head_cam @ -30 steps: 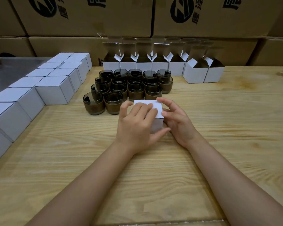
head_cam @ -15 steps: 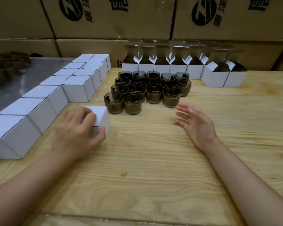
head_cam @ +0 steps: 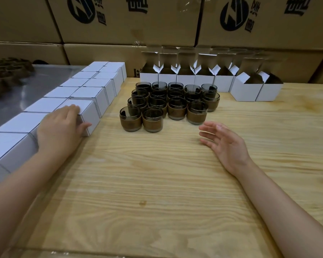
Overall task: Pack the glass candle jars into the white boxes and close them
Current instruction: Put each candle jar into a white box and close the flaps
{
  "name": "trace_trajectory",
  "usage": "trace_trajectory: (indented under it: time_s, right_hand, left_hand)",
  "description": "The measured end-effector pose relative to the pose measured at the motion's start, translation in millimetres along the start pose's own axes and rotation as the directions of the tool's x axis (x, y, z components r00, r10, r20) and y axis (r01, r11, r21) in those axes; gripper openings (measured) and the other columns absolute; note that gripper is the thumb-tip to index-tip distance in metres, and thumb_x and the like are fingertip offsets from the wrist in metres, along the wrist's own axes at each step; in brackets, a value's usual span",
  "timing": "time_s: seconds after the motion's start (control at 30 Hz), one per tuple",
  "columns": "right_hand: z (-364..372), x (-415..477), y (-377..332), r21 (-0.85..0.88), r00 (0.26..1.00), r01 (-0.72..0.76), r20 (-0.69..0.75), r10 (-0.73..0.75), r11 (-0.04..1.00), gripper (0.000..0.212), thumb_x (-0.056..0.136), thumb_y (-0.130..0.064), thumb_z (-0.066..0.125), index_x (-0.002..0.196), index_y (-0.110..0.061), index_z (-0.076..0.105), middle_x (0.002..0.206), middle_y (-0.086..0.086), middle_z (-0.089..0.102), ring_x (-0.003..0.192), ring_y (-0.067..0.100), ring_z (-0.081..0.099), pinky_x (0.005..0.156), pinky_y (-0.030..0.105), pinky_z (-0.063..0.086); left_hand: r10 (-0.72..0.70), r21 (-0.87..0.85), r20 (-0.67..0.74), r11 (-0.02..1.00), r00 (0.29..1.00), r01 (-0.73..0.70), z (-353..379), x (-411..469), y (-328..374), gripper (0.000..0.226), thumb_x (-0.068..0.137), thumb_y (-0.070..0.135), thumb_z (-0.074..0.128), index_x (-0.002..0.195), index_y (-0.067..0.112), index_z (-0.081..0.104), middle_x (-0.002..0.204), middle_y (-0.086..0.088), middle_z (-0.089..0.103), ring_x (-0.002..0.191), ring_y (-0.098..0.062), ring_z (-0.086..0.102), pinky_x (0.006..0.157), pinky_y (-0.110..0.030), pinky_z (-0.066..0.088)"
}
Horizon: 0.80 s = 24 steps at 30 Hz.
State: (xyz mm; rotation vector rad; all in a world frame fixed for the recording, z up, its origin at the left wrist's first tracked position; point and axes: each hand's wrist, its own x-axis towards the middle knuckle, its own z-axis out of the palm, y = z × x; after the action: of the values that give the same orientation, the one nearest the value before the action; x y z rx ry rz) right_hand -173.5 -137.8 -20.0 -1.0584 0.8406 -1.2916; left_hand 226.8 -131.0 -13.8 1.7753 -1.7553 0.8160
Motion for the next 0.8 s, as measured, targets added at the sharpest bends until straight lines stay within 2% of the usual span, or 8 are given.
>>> trace_trajectory:
  time_s: [0.23, 0.37, 0.43, 0.47, 0.53, 0.6, 0.67, 0.8]
  right_hand:
    - [-1, 1, 1, 0.004, 1.0, -0.006, 0.005, 0.006, 1.0, 0.04, 0.079, -0.028, 0.05, 0.11, -0.006, 0.06, 0.109, 0.014, 0.064, 0.108, 0.029, 0.058, 0.099, 0.043, 0.045]
    - [-1, 2, 1, 0.018, 1.0, -0.014, 0.006, 0.014, 1.0, 0.038, 0.078, -0.027, 0.051, 0.108, -0.006, 0.061, 0.107, 0.014, 0.065, 0.104, 0.028, 0.06, 0.097, 0.042, 0.046]
    - [0, 2, 0, 0.025, 1.0, -0.017, 0.0, 0.017, 1.0, 0.037, 0.077, -0.027, 0.052, 0.106, -0.007, 0.062, 0.105, 0.014, 0.065, 0.102, 0.027, 0.06, 0.096, 0.041, 0.047]
    - [0, 2, 0, 0.03, 1.0, -0.016, -0.003, 0.016, 0.999, 0.036, 0.077, -0.027, 0.053, 0.105, -0.007, 0.062, 0.103, 0.013, 0.066, 0.101, 0.027, 0.061, 0.094, 0.04, 0.048]
    - [1, 2, 0, 0.029, 1.0, -0.02, -0.009, 0.02, 0.999, 0.035, 0.077, -0.026, 0.053, 0.105, -0.007, 0.062, 0.101, 0.013, 0.066, 0.099, 0.026, 0.062, 0.092, 0.038, 0.049]
    - [2, 3, 0, 0.025, 1.0, -0.023, -0.014, 0.024, 0.999, 0.035, 0.077, -0.026, 0.053, 0.105, -0.006, 0.062, 0.1, 0.012, 0.067, 0.097, 0.026, 0.062, 0.09, 0.036, 0.05]
    - [2, 3, -1, 0.037, 0.999, -0.025, -0.024, 0.026, 0.999, 0.034, 0.077, -0.024, 0.053, 0.104, -0.006, 0.062, 0.098, 0.011, 0.067, 0.095, 0.025, 0.063, 0.087, 0.034, 0.051]
    - [1, 0, -1, 0.04, 0.999, -0.014, -0.047, 0.015, 0.999, 0.021, 0.091, -0.011, 0.047, 0.106, -0.005, 0.06, 0.099, 0.013, 0.065, 0.094, 0.024, 0.061, 0.084, 0.032, 0.051]
  left_hand:
    - [-0.071, 0.025, 0.079, 0.997, 0.994, 0.069, 8, 14, 4, 0.039, 0.083, 0.023, 0.075, 0.104, -0.006, 0.058, 0.093, -0.029, 0.063, 0.087, -0.046, 0.059, 0.075, -0.056, 0.043]
    - [-0.18, -0.023, 0.131, 0.983, 0.975, 0.184, 1, 18, 19, 0.047, 0.091, 0.036, 0.063, 0.116, -0.004, 0.056, 0.117, -0.025, 0.06, 0.112, -0.041, 0.053, 0.097, -0.053, 0.032]
    - [-0.203, -0.122, 0.013, 0.971, 0.979, 0.203, -9, 20, 41, 0.047, 0.096, 0.035, 0.054, 0.121, -0.004, 0.056, 0.126, -0.023, 0.057, 0.119, -0.04, 0.05, 0.101, -0.048, 0.028]
    - [-0.206, -0.224, -0.054, 0.956, 0.977, 0.189, -18, 21, 61, 0.043, 0.095, 0.032, 0.05, 0.118, -0.003, 0.058, 0.119, -0.022, 0.06, 0.113, -0.04, 0.054, 0.097, -0.047, 0.032]
    - [-0.169, -0.478, -0.068, 0.871, 0.983, 0.117, -38, 17, 113, 0.033, 0.092, 0.028, 0.047, 0.105, 0.002, 0.065, 0.096, -0.013, 0.067, 0.09, -0.033, 0.062, 0.081, -0.042, 0.043]
    - [-0.008, -0.613, -0.025, 0.79, 1.0, -0.008, -50, 8, 169, 0.028, 0.09, 0.029, 0.046, 0.087, 0.01, 0.067, 0.074, 0.0, 0.065, 0.066, -0.02, 0.06, 0.063, -0.031, 0.046]
    - [0.125, -0.647, 0.045, 0.76, 0.991, -0.067, -53, -4, 217, 0.026, 0.09, 0.031, 0.048, 0.08, 0.015, 0.066, 0.064, 0.006, 0.062, 0.055, -0.012, 0.055, 0.053, -0.026, 0.044]
    - [0.174, -0.578, 0.396, 0.81, 0.902, 0.097, -29, -22, 255, 0.019, 0.094, 0.037, 0.05, 0.089, 0.021, 0.06, 0.076, 0.005, 0.063, 0.078, -0.02, 0.062, 0.062, -0.031, 0.041]
